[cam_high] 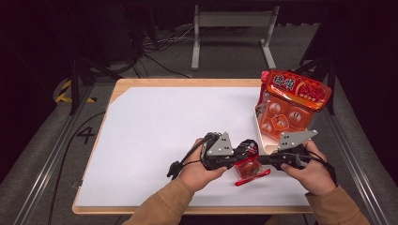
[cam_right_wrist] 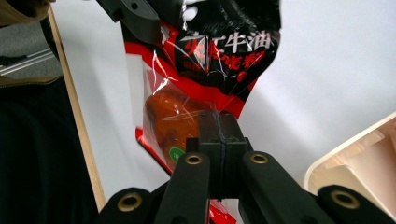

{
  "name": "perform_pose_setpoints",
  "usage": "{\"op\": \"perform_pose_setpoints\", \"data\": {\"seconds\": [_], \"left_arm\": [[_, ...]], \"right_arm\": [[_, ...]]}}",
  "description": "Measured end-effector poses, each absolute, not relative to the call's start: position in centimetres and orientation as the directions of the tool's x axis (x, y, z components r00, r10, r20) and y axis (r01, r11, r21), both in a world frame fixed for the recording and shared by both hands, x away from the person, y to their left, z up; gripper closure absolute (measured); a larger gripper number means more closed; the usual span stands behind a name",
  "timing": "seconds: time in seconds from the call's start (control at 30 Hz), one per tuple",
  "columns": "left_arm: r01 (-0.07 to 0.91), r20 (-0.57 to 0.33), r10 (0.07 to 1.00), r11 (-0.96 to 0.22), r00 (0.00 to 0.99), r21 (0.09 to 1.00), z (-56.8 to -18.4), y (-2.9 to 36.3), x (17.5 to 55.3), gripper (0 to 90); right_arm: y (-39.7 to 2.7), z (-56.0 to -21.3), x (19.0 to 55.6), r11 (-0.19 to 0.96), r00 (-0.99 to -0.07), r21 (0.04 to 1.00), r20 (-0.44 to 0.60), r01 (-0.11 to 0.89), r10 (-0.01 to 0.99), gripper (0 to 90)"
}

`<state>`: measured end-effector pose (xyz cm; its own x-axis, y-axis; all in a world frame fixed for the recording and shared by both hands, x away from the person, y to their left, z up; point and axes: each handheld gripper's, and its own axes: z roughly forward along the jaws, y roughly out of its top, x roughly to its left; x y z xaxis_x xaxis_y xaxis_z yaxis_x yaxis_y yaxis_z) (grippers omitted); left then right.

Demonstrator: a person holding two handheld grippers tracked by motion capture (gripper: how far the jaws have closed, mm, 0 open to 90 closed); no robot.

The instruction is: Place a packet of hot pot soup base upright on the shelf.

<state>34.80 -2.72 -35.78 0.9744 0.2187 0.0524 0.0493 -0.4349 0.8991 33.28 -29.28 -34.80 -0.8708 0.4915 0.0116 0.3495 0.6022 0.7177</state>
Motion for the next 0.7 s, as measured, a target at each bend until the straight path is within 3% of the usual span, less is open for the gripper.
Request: {"op": "perform_pose_setpoints", "data": {"seconds": [0.1,0.27,0.37,0.7], "left_arm": [[0.062,0.048,0.262,-0.395,0.964,0.916,-35.7,-2.3,34.9,55.5],[0.078,0.041,0.327,-0.344,0.944,0.936,-35.4,-1.3,35.0,37.0],[0.082,0.043,0.365,-0.319,0.93,0.944,-35.2,-0.3,35.3,30.7],[0.126,0.012,0.441,-0.282,0.897,0.951,-35.4,3.0,35.8,28.2]], "right_arm": [[-29.4,-34.7,33.2,0.595,-0.863,0.726,-0.004,0.345,0.506,90.0],[-29.9,-34.2,33.1,0.569,-0.843,0.758,-0.046,0.32,0.536,90.0],[-30.4,-33.5,32.9,0.535,-0.827,0.791,-0.066,0.298,0.558,90.0],[-32.0,-31.9,32.4,0.439,-0.764,0.856,-0.082,0.275,0.639,90.0]]}}
